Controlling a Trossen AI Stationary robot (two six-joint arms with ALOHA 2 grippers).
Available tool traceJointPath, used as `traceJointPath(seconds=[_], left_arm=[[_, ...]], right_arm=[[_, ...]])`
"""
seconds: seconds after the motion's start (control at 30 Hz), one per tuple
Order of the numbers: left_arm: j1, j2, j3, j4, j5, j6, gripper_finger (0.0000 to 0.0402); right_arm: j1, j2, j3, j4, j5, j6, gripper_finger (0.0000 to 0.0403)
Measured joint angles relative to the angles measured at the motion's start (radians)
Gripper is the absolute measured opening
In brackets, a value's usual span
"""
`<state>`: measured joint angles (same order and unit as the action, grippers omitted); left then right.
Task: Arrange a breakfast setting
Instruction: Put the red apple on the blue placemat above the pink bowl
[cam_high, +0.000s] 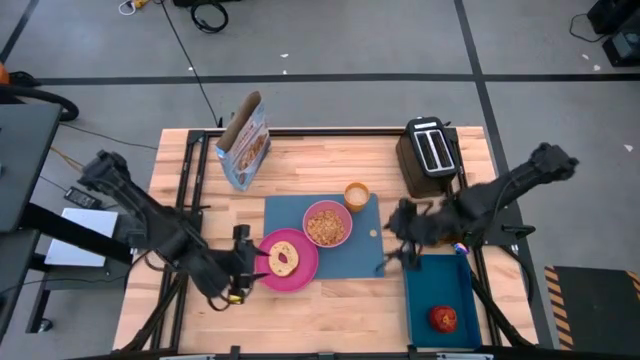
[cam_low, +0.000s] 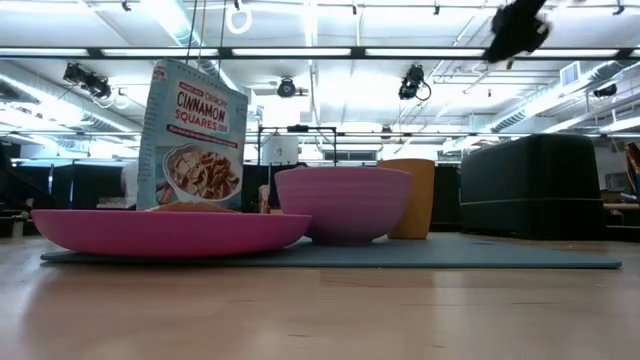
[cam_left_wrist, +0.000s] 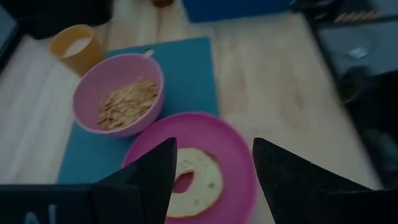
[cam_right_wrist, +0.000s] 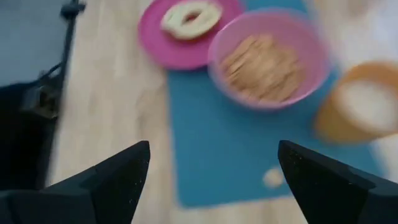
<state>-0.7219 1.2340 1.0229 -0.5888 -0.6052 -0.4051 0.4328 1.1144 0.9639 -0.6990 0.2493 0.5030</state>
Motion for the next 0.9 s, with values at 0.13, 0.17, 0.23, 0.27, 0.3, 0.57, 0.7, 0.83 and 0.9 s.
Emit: traceJointPath(seconds=[0.13,0.17,0.23,0.27,0.3,0.57,0.7,0.83,0.9], left_arm=[[0.007,0.077,0.0,0.021,-0.033,0.005,0.0219],[0.01,0.091,0.0,0.023,-0.038,0.008,0.0219],[0.014,0.111,0.0,0.031,-0.05,0.017,0.0219],[0.013,0.117,0.0,0.035,-0.056,0.02,0.0219],[0.013,0.122,0.0,0.038,-0.06,0.023,0.0219],[-0.01,0.153,0.0,0.064,-0.061,-0.015,0.0219],[-0.037,0.178,0.0,0.069,-0.062,-0.06,0.0219],[-0.06,0.212,0.0,0.096,-0.067,-0.104,0.0219],[-0.066,0.228,0.0,0.127,-0.076,-0.112,0.0219]], right_arm=[[0.145,0.179,0.157,-0.164,-0.041,0.21,0.0354],[0.176,0.222,0.196,-0.201,-0.066,0.264,0.0353],[0.233,0.3,0.272,-0.29,-0.123,0.385,0.035],[0.259,0.337,0.307,-0.336,-0.158,0.447,0.0349],[0.283,0.372,0.341,-0.377,-0.198,0.509,0.0348],[0.469,0.559,0.521,-0.567,-0.391,0.831,0.0347],[0.572,0.609,0.522,-0.561,-0.4,0.897,0.0346],[0.654,0.655,0.522,-0.566,-0.366,0.912,0.0346],[0.679,0.676,0.522,-0.573,-0.346,0.911,0.0346]])
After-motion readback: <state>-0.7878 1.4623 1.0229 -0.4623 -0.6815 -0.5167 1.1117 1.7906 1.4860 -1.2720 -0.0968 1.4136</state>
